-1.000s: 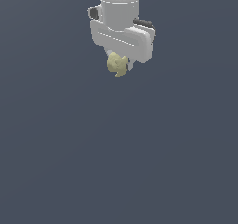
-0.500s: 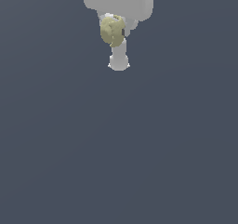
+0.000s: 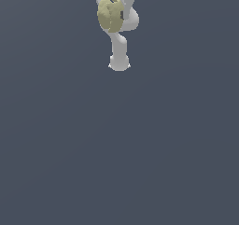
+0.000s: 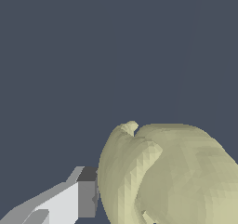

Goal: Pick up the object and move it to a goal position.

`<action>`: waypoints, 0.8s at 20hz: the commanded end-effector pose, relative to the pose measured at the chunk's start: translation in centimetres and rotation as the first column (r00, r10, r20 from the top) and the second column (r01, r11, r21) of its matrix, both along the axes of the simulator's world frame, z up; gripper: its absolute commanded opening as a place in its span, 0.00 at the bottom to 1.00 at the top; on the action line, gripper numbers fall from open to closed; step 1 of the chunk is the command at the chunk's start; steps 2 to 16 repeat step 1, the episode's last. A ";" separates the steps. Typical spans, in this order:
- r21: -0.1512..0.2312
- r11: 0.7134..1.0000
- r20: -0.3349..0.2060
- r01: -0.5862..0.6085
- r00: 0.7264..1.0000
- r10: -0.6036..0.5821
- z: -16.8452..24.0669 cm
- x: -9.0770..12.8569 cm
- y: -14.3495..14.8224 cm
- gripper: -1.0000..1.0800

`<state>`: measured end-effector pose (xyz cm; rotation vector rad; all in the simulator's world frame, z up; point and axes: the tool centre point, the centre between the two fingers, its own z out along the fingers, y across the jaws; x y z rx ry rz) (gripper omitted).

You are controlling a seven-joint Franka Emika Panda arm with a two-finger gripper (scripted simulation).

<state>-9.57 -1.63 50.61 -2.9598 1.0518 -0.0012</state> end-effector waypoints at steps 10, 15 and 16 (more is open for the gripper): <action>0.000 1.000 -0.001 -0.001 1.000 0.001 0.2 0.0 0.0 0.00; 0.000 1.000 -0.001 -0.001 1.000 0.001 0.2 0.0 0.0 0.00; 0.000 1.000 -0.001 -0.001 1.000 0.001 0.2 0.0 0.0 0.00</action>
